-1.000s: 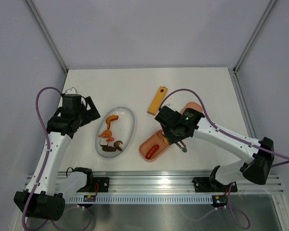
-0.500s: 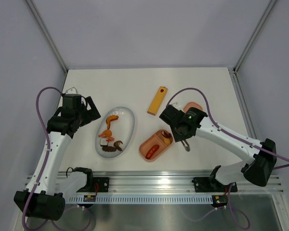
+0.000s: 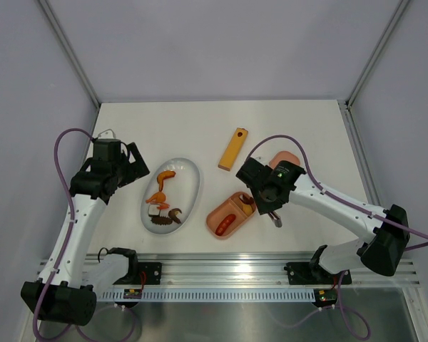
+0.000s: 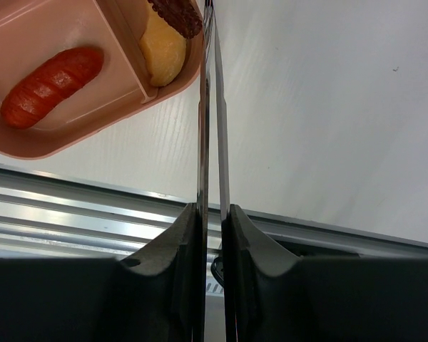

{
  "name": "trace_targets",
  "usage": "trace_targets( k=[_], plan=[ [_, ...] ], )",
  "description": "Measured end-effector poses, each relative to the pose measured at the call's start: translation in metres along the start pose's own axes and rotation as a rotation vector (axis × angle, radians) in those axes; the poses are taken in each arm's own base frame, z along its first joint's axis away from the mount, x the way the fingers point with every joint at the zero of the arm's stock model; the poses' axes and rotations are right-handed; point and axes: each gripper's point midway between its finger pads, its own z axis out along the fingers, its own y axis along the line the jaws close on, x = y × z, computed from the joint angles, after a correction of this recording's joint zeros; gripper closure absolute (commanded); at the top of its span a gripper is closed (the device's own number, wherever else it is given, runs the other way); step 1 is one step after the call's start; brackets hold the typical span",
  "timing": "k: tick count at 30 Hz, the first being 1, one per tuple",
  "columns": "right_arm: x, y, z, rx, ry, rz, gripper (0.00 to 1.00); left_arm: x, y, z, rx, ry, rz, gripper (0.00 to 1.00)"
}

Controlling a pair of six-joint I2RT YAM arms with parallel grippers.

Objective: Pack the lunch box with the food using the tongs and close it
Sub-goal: Adjust the fake food in the packing box.

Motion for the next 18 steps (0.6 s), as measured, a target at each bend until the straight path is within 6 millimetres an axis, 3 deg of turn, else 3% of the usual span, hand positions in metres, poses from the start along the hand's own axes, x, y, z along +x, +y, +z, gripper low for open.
trace_targets(
  k=[18],
  plan=[
    [0.0022,0.007,-0.0052,-0.058,0.004,-0.024,0.9,0.0001,-0.001,0.0017,0.001,0.003,-0.007,0.01]
  ],
)
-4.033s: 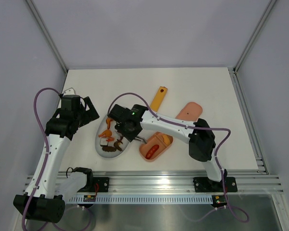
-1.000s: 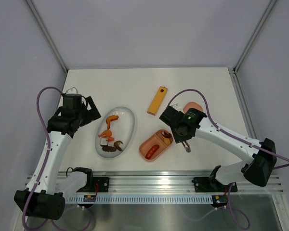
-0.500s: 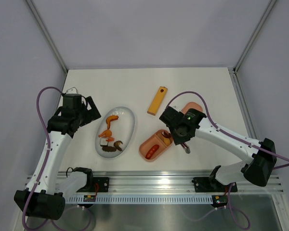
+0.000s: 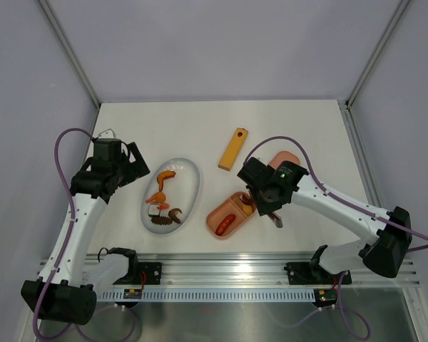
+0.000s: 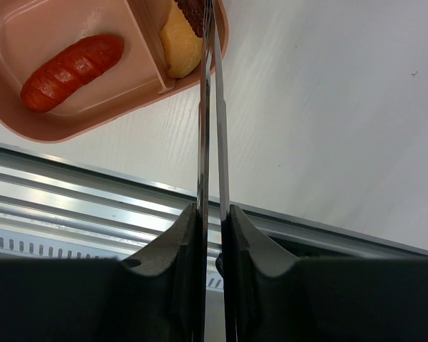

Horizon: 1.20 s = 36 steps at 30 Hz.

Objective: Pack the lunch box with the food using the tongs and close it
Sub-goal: Adjust the fake food in the packing box.

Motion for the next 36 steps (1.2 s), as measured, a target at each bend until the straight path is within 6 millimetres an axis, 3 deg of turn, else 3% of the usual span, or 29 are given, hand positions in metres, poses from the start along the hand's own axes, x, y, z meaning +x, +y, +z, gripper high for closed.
trace_targets(
  k=[23,36],
  plan=[
    [0.006,0.017,-0.004,-0.059,0.009,-0.053,0.91,0.001,0.0,0.0,-0.001,0.002,-0.002,0.01],
    [-0.001,0.027,0.01,-0.063,0.017,-0.072,0.89,0.001,0.0,0.0,-0.001,0.002,-0.002,0.01]
  ],
)
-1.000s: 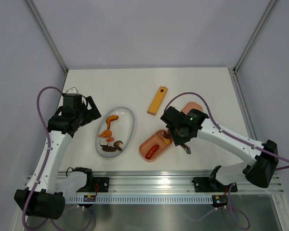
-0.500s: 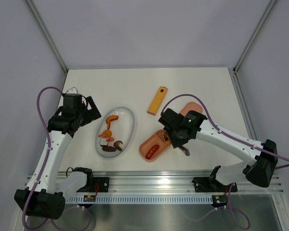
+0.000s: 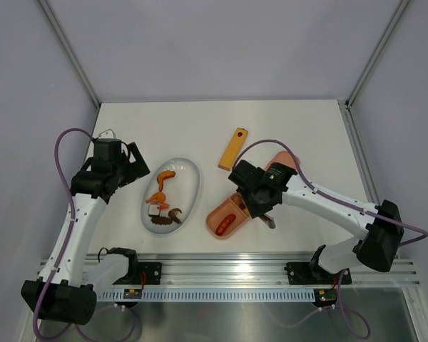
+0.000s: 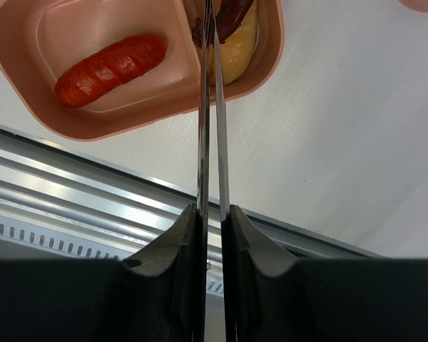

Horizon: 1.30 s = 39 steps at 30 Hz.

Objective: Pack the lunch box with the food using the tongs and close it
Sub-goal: Adjust the fake food in the packing box.

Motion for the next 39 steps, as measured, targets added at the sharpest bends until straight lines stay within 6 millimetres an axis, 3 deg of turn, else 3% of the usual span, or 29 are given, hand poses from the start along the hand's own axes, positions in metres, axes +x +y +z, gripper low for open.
trace_targets(
  k=[12,23,39],
  plan=[
    [-0.022,-0.006,-0.01,0.05,-0.08,0.016,0.73,0.0,0.0,0.0,0.0,0.0,0.0,0.01],
    [-0.014,-0.013,-0.013,0.071,-0.074,0.039,0.77,0.0,0.0,0.0,0.001,0.0,0.0,0.01],
    [0.003,-0.003,-0.002,0.022,0.008,0.017,0.78,0.0,0.0,0.0,0.0,0.001,0.0,0.01]
  ],
)
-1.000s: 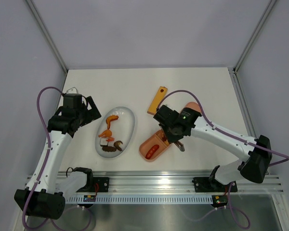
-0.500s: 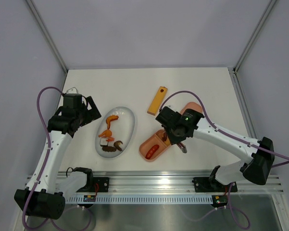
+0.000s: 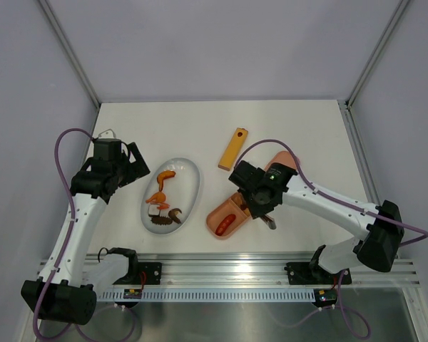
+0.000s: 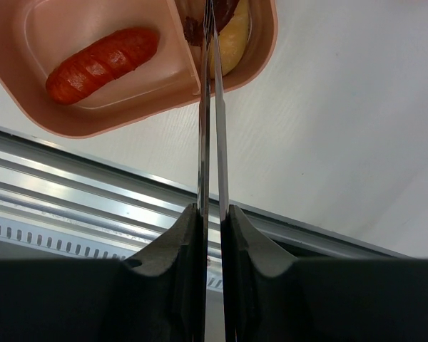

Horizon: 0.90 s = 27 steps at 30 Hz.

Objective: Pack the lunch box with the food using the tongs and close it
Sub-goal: Adjust the fake food in the packing box.

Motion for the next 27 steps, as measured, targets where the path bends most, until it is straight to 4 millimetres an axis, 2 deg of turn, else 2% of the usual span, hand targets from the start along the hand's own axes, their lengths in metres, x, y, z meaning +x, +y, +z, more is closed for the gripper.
trace_targets(
  k=[7,15,20,23,27],
  plan=[
    [-0.004,0.005,0.01,-0.002,0.008,-0.012,0.79,0.0,0.0,0.0,0.0,0.0,0.0,0.01],
    [-0.019,-0.002,0.002,0.041,-0.058,-0.002,0.76,0.0,0.0,0.0,0.0,0.0,0.0,0.01],
    [-0.017,-0.009,-0.004,0.063,-0.074,0.009,0.69,0.0,0.0,0.0,0.0,0.0,0.0,0.01],
    [-0.013,-0.011,-0.001,0.068,-0.058,0.01,0.62,0.0,0.0,0.0,0.001,-0.001,-0.001,0.01],
    [-0.008,-0.01,0.002,0.062,-0.04,0.009,0.58,0.0,0.0,0.0,0.002,-0.002,-0.001,0.01]
  ],
)
